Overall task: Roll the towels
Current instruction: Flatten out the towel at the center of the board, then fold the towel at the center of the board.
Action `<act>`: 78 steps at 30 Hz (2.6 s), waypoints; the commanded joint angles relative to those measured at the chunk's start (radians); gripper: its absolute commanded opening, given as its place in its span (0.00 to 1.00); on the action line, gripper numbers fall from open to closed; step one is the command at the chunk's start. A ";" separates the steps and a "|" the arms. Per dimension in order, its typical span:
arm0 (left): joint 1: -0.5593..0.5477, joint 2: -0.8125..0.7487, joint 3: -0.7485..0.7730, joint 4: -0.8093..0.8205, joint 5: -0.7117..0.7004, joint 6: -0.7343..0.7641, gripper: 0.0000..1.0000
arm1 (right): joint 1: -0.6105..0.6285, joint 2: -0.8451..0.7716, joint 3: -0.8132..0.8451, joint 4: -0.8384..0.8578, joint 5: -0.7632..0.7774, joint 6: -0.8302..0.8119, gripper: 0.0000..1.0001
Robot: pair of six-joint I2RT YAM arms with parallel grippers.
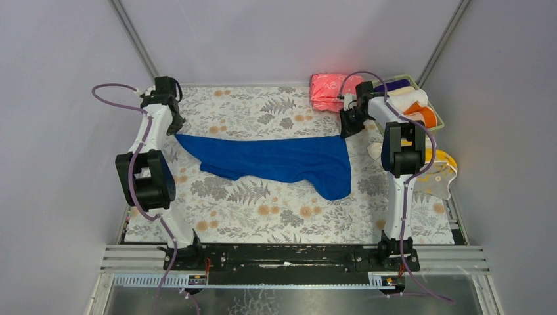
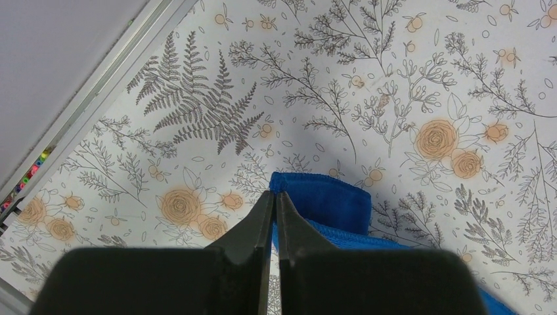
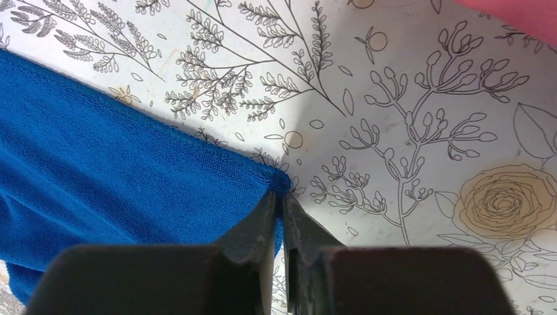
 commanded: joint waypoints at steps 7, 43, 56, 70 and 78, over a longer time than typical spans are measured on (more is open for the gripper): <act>0.022 -0.006 0.206 -0.046 0.074 -0.049 0.00 | 0.004 -0.210 0.074 0.045 0.280 0.027 0.00; 0.028 -0.586 -0.050 0.003 -0.004 -0.100 0.00 | 0.004 -1.270 -0.699 0.413 0.365 0.072 0.00; 0.003 0.064 0.004 0.163 0.070 -0.156 0.00 | 0.001 -0.552 -0.619 0.730 0.521 -0.037 0.00; 0.001 0.302 0.216 0.221 0.112 -0.145 0.00 | -0.016 -0.332 -0.465 0.831 0.482 -0.165 0.00; 0.002 0.279 0.159 0.244 0.131 -0.140 0.00 | -0.015 -0.303 -0.445 0.794 0.447 -0.168 0.00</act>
